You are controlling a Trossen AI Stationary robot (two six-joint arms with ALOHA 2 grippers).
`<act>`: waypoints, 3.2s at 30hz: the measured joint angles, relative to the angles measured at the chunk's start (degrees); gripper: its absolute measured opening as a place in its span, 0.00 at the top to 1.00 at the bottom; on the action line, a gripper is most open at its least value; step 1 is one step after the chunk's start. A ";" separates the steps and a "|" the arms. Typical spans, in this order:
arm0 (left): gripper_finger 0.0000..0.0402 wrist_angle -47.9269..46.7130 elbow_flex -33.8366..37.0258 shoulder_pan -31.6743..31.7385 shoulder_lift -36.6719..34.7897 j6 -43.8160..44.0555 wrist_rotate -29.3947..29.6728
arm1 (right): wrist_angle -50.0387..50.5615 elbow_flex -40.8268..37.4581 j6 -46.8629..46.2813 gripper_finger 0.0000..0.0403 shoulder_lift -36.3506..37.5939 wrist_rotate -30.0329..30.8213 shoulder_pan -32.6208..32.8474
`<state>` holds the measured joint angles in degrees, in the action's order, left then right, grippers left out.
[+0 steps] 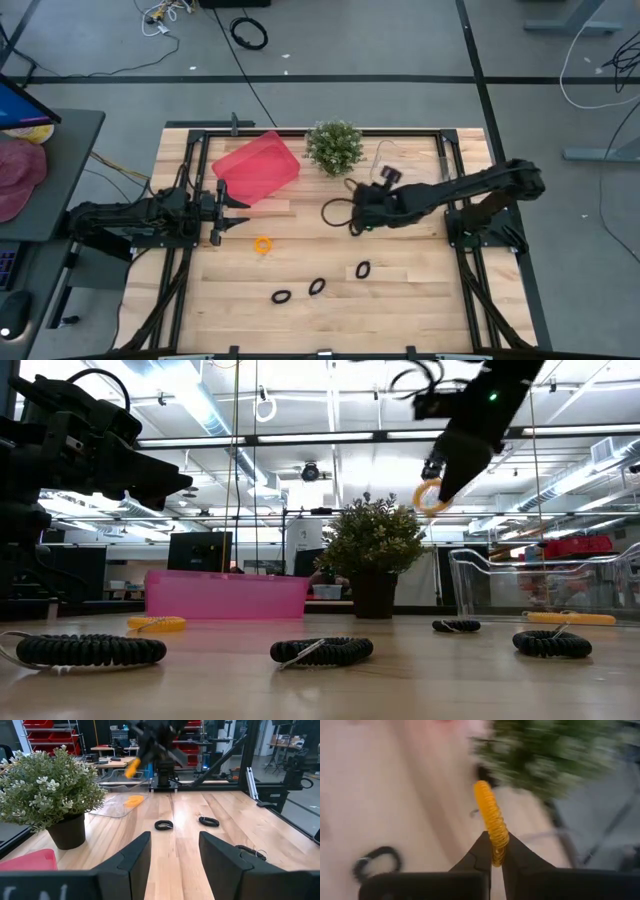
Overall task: Sort spring keychains
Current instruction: Put the right orange spring keychain into the transparent bin, then put the top black spring keychain into the red bin
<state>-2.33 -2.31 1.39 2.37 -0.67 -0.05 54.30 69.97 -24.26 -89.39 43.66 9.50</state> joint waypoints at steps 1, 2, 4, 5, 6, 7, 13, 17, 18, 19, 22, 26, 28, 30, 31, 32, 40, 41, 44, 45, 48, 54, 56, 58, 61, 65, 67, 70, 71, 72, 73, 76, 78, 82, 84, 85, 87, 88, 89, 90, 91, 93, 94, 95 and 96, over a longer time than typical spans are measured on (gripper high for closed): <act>0.57 0.00 0.00 0.00 0.02 0.02 0.00 | 2.44 -0.21 -2.86 0.97 1.06 1.79 0.59; 0.57 0.00 0.00 0.00 0.01 0.02 0.00 | 5.37 -0.43 -6.18 0.97 1.85 3.61 1.14; 0.57 0.00 0.00 -0.02 0.02 0.00 0.00 | 11.04 -0.50 -13.33 0.97 3.22 6.86 2.22; 0.57 0.00 0.00 0.00 0.00 0.01 0.00 | 14.25 -0.48 -17.41 0.97 3.66 8.44 2.65; 0.57 -0.02 0.00 -0.02 0.00 0.02 0.00 | 17.49 -0.48 -21.31 0.97 3.97 9.82 3.05; 0.57 0.00 0.00 0.00 0.02 0.00 0.00 | 20.59 -0.48 -25.43 0.97 4.04 11.07 3.42; 0.57 0.00 0.00 -0.02 0.02 0.02 0.00 | 33.72 -1.25 -45.91 0.97 4.10 14.35 4.10; 0.57 0.00 0.00 0.00 0.02 0.02 0.00 | 35.61 -5.08 -52.79 0.95 4.12 15.22 3.43; 0.57 0.00 0.00 0.00 0.02 0.00 0.00 | 35.65 -6.34 -54.44 0.94 4.12 15.30 2.88; 0.57 0.00 0.00 -0.02 0.00 0.00 0.00 | 35.63 -7.37 -55.61 0.93 4.20 15.61 2.29; 0.57 0.00 0.00 -0.02 0.00 0.00 0.00 | 35.69 -10.07 -57.04 0.92 4.27 15.02 0.66; 0.57 0.00 0.00 -0.02 0.02 0.00 0.02 | 35.41 -11.85 -56.42 0.90 4.27 12.36 -0.39; 0.57 0.00 0.00 0.00 0.02 0.00 0.00 | 35.39 -12.15 -56.27 0.89 4.27 11.34 -0.64; 0.57 0.00 0.00 0.00 0.02 0.00 0.02 | 35.19 -12.26 -56.00 0.85 4.27 10.81 -0.73; 0.57 0.00 0.00 0.00 0.01 0.02 0.00 | 35.00 -12.26 -55.76 0.83 4.27 10.71 -0.70; 0.57 0.00 0.00 -0.02 0.02 0.00 0.00 | 34.59 -12.26 -55.35 0.81 4.27 10.71 -0.70; 0.57 -0.02 0.00 0.00 0.00 0.00 0.02 | 33.41 -12.26 -53.95 0.56 4.27 10.60 -0.73; 0.57 0.00 0.00 -0.02 0.02 0.00 0.00 | 33.38 -12.26 -53.50 0.53 4.27 10.60 -0.73; 0.57 0.00 0.00 -0.02 0.01 0.00 0.02 | 33.12 -12.26 -53.06 0.46 4.27 10.58 -0.73; 0.57 0.00 0.00 -0.02 0.02 0.01 0.01 | 33.06 -12.26 -53.04 0.44 4.27 10.58 -0.73; 0.57 0.00 0.00 -0.02 0.02 0.00 0.00 | 32.96 -12.26 -52.99 0.41 4.27 10.58 -0.73; 0.57 0.00 0.00 -0.02 0.02 0.00 0.02 | 32.83 -12.26 -52.79 0.40 4.27 10.58 -0.73; 0.57 0.00 0.00 -0.02 0.01 0.01 0.00 | 32.83 -12.26 -52.79 0.40 4.27 10.58 -0.73; 0.57 0.00 0.00 -0.02 0.00 0.01 0.01 | 32.82 -12.26 -52.79 0.41 4.27 10.52 -0.73; 0.57 0.00 0.00 -0.01 0.02 0.02 0.00 | 32.33 -12.26 -51.76 0.43 4.27 9.41 -0.73; 0.57 0.00 0.00 0.00 0.02 0.01 0.00 | 30.59 -12.26 -48.85 0.44 4.27 7.59 -0.75; 0.57 -0.02 0.00 -0.01 0.02 0.02 0.01 | 29.22 -12.11 -46.53 0.44 4.26 6.47 -0.75; 0.57 0.00 0.00 -0.01 0.02 0.00 0.00 | 28.29 -10.45 -42.99 0.44 4.25 3.81 -0.75; 0.57 -0.01 0.00 -0.01 0.01 0.02 0.00 | 28.02 -9.61 -42.13 0.44 4.25 3.03 -0.73; 0.57 0.00 0.00 0.00 0.00 0.00 0.00 | 27.63 -8.76 -41.18 0.44 4.25 2.12 -0.66; 0.57 0.00 0.00 -0.02 0.02 0.00 0.00 | 27.03 -7.82 -39.99 0.44 4.25 1.09 -0.57; 0.57 0.00 0.00 -0.01 0.01 0.00 0.00 | 22.21 -5.61 -34.99 0.44 4.25 -2.33 -0.11; 0.57 -0.01 0.00 -0.02 0.00 0.02 0.02 | 16.14 -4.98 -29.80 0.44 4.25 -5.20 0.30; 0.57 -0.02 0.00 -0.02 0.00 0.02 0.01 | 1.67 -4.98 -15.60 0.44 4.25 -14.43 0.88; 0.57 -0.01 0.00 -0.02 0.02 0.00 0.00 | -4.81 -4.98 -9.78 0.44 4.25 -18.47 1.24; 0.57 0.00 0.00 -0.01 0.02 0.02 0.02 | -7.64 -4.98 -7.22 0.44 4.25 -19.70 1.45; 0.57 0.00 0.00 0.00 0.02 0.00 0.00 | -11.25 -4.98 -3.90 0.44 4.25 -20.51 1.87; 0.57 -0.02 0.00 0.00 0.00 0.00 0.02 | -12.08 -4.98 -2.93 0.44 4.25 -20.63 2.16; 0.57 -0.01 0.00 -0.02 0.01 0.02 0.01 | -12.32 -4.98 -2.39 0.44 4.25 -20.61 2.34; 0.57 -0.01 0.00 -0.02 0.02 0.00 0.01 | -12.25 -4.98 -2.21 0.44 4.25 -20.71 2.44; 0.57 -0.01 0.00 0.00 0.02 0.01 0.01 | -12.09 -4.98 -2.27 0.44 4.25 -20.80 2.54; 0.57 -0.02 0.00 0.00 0.00 0.02 0.02 | -11.67 -4.98 -2.89 0.44 4.25 -21.03 2.81; 0.57 -0.02 0.00 -0.02 0.02 0.00 0.00 | -11.59 -4.98 -3.14 0.44 4.25 -21.38 2.91; 0.57 -0.02 0.00 0.00 0.02 0.00 0.02 | -11.61 -4.98 -3.18 0.44 4.24 -21.64 2.95; 0.57 0.00 0.00 -0.02 0.02 0.02 0.02 | -11.68 -4.98 -3.18 0.44 4.00 -21.66 2.97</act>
<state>-2.33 -2.31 1.37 2.39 -0.64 -0.03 42.63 64.99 -27.44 -85.39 22.00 12.47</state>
